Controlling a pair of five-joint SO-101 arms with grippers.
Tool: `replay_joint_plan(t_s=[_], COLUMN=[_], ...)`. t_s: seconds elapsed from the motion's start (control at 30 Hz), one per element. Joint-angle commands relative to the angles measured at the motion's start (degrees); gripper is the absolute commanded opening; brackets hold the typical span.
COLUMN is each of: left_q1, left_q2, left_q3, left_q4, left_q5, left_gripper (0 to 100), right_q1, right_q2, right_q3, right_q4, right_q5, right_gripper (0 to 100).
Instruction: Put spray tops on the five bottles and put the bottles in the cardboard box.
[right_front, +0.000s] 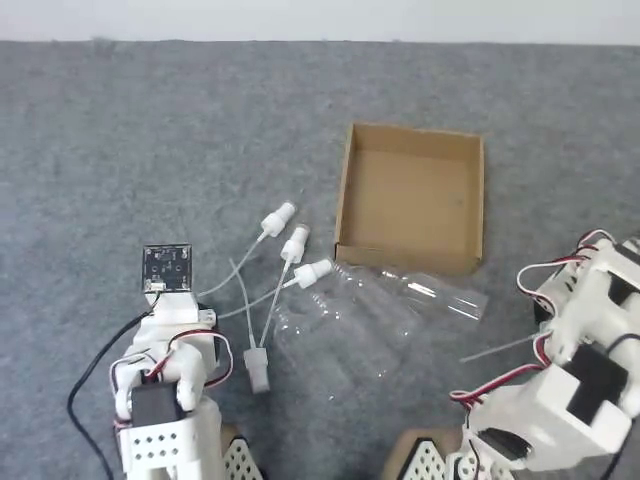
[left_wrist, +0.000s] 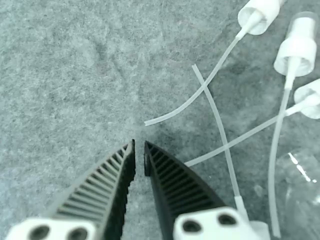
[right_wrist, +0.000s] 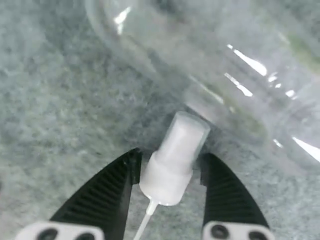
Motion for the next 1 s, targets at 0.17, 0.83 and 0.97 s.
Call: replay_joint_plan(t_s=[0.17, 0.83, 0.97], left_q1=[-0.26, -0.26, -0.26], left_q2=[-0.70, -0.70, -0.70], left_q3=[-0.48, -0.48, -0.48], left_q4=[0.00, 0.00, 0.00], left_q5=[-0.53, -0.53, -0.53], left_gripper=[2, 2, 2], right_q1=[-9.98, -53.49, -62.46], right_q2=[-0.04, -14.37, -10.15], right_q3=[-10.99, -42.11, -42.29], right_q4=[6.37, 25.98, 21.05], right_q5=[0.53, -8.00, -9.14], right_gripper=[7.4, 5.2, 5.2])
